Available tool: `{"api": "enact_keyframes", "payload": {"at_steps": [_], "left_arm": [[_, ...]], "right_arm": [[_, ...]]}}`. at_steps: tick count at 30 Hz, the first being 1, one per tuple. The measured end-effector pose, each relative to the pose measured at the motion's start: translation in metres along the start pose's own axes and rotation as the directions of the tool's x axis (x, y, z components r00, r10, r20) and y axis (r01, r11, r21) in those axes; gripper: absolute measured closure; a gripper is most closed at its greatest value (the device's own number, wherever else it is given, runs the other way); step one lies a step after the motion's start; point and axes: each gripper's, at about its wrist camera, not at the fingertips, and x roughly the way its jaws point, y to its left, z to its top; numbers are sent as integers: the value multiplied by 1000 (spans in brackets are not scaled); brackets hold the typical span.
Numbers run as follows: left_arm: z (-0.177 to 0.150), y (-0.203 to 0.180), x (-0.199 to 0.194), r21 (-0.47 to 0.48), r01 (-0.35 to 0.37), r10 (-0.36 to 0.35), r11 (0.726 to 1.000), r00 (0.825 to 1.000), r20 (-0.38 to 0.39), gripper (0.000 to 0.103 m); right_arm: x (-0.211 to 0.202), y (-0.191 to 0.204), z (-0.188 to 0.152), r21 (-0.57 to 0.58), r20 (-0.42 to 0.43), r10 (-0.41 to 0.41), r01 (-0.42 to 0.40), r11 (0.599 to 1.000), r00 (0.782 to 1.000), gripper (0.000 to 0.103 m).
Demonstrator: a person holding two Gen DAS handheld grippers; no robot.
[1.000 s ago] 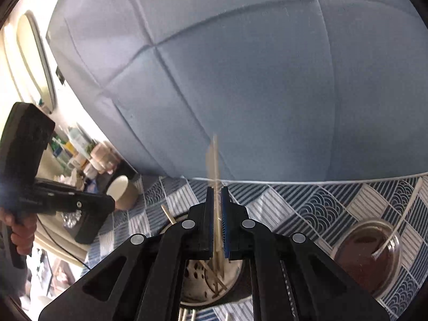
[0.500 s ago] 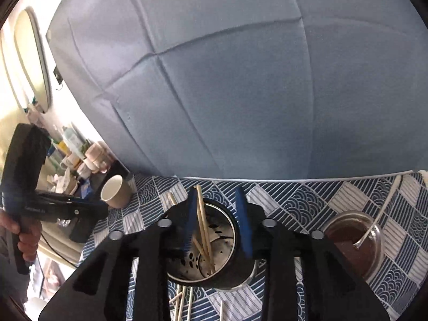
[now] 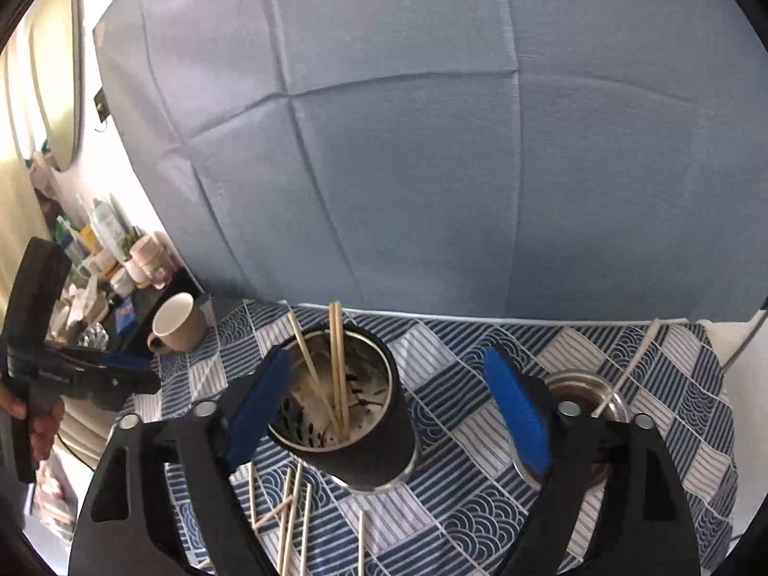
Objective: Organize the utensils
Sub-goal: 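Move both tools back toward the remaining chopsticks on the table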
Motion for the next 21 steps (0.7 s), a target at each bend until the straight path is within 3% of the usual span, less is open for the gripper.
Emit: {"api": "enact_keyframes", "payload": {"at_steps": [9,14,21], "left_arm": [[-28,-9,11,114,-49,48,992,999,8,14],[-47,-8,27,119,-59,62,991,998,-23,7],[-82,-3,66,186,-163,180,969,980,-80,7]], "right_arm": [[-8,2,-15,-1,-30,-28,28,1000,999,19],[-10,4,-27,-5,-53,-38,37,999,998,19],[0,4,-58,-14,-128,-41,40,999,991,19]]}}
